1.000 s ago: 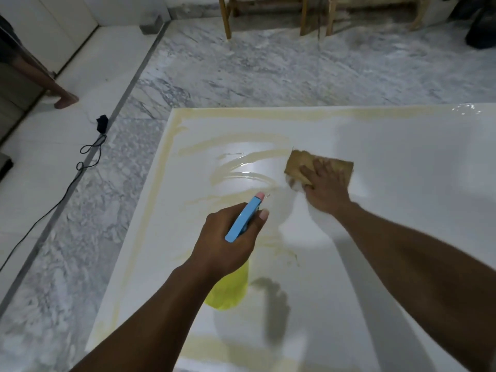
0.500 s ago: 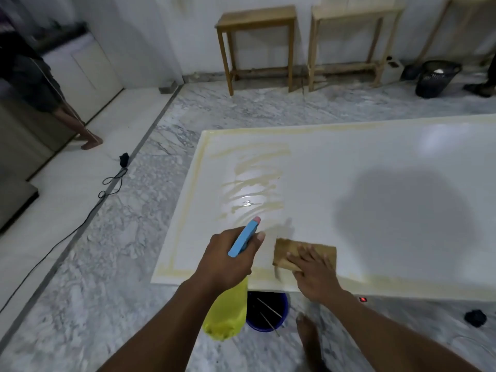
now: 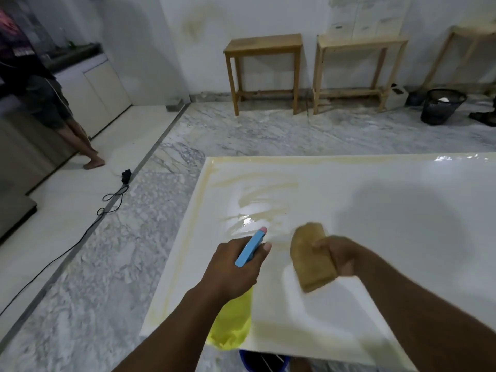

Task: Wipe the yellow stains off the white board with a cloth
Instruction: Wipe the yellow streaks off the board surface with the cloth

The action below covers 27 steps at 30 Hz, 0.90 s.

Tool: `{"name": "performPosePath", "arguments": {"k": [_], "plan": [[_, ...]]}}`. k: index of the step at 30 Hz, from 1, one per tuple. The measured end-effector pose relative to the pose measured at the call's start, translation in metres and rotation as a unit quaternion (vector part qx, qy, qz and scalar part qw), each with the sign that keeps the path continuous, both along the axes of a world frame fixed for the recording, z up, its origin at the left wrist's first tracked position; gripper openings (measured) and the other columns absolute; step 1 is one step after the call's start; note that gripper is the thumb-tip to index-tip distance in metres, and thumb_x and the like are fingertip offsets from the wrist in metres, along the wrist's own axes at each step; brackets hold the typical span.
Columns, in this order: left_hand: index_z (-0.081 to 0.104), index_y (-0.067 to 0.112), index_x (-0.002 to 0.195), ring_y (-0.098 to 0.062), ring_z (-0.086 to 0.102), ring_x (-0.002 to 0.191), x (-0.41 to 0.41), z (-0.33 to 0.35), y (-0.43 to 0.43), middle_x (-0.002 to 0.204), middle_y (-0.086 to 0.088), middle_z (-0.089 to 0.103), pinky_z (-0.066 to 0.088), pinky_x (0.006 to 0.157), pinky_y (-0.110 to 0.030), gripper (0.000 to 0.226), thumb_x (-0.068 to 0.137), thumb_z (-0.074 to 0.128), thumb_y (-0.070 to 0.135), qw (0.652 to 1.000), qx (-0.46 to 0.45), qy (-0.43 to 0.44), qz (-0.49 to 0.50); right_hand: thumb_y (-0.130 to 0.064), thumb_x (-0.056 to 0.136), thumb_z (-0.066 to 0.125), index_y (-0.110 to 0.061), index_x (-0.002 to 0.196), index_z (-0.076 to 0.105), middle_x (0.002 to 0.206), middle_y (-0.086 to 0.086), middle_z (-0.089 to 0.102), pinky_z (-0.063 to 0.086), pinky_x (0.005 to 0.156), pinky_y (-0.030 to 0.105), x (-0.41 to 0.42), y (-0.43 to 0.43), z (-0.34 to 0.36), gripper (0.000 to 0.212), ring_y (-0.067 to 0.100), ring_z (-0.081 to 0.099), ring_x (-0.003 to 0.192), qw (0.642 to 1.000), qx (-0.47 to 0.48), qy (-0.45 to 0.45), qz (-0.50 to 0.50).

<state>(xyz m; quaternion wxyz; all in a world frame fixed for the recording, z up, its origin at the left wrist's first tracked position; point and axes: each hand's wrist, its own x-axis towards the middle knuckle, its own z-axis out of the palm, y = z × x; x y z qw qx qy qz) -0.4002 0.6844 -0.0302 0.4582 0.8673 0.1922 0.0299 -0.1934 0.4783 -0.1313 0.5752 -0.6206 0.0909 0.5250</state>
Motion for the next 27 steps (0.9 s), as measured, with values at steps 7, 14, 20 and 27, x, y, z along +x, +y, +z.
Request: {"name": "performPosePath", "arguments": {"k": [7,14,20,27], "plan": [[0.068,0.014,0.090,-0.037,0.069,0.067,0.098,-0.020,0.049,0.071,-0.010,0.062,0.061,0.074,-0.057,0.045,0.101,0.059,0.057,0.999,0.019,0.009,0.038,-0.015,0.096,0.055,0.002,0.132,0.054,0.107,0.016,0.062,0.048,0.076,0.041,0.200,0.117,0.029,0.040,0.033,0.060,0.092,0.935,-0.166,-0.282,0.140],[0.067,0.017,0.085,-0.038,0.066,0.066,0.155,-0.049,0.080,0.080,-0.017,0.069,0.060,0.070,-0.053,0.044,0.099,0.059,0.059,0.998,0.012,0.005,0.063,-0.013,0.090,0.045,-0.020,0.142,0.050,0.138,0.018,0.057,0.043,0.092,0.036,0.306,0.204,-0.037,0.052,0.038,0.055,0.122,0.780,-0.245,-0.517,0.253],[0.070,0.007,0.100,-0.037,0.068,0.065,0.158,-0.064,0.085,0.071,-0.015,0.064,0.060,0.069,-0.053,0.050,0.101,0.059,0.056,0.997,0.012,0.027,0.068,-0.026,0.098,0.039,-0.033,0.151,0.032,0.164,0.006,0.019,0.016,0.114,0.065,0.256,0.189,-0.121,0.054,0.037,0.009,0.151,0.665,-0.311,-0.587,0.341],[0.070,0.009,0.100,-0.038,0.070,0.068,0.130,-0.054,0.083,0.072,-0.015,0.062,0.061,0.076,-0.058,0.054,0.097,0.056,0.061,0.996,0.030,0.056,0.062,-0.026,0.094,0.047,-0.035,0.154,0.030,0.167,0.003,0.016,0.012,0.118,0.063,0.148,0.145,-0.130,0.062,0.033,0.007,0.153,0.674,-0.299,-0.597,0.316]]}}
